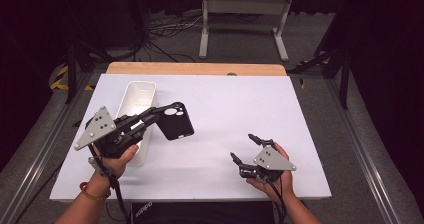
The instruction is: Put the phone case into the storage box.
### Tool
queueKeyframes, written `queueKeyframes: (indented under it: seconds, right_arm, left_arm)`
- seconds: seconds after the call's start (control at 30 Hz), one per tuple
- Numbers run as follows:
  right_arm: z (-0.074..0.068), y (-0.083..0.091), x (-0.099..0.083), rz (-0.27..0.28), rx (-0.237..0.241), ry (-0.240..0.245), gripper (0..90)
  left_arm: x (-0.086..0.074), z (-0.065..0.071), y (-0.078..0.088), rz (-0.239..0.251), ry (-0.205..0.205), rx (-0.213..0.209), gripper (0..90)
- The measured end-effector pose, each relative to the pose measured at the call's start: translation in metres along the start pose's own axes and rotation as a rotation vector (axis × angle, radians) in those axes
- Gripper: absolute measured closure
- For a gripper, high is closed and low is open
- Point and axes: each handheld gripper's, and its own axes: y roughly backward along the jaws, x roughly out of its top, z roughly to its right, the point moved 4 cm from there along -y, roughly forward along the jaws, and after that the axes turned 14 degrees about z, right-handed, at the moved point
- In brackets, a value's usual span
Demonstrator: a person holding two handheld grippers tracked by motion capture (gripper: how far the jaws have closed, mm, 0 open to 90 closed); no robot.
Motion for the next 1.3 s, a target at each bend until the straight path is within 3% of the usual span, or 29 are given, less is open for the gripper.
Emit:
queueKeyframes:
  seconds: [0.9, 1.3]
  right_arm:
    - [0.001, -0.001, -0.002, -0.006, -0.003, -0.008, 22.7]
    - [0.002, -0.002, -0.002, -0.01, -0.011, -0.007, 22.7]
  left_arm:
    - [0.014, -0.034, 0.019, 0.013, -0.029, 0.072, 82.2]
    - [0.032, -0.053, 0.028, 0.016, -0.083, 0.096, 82.1]
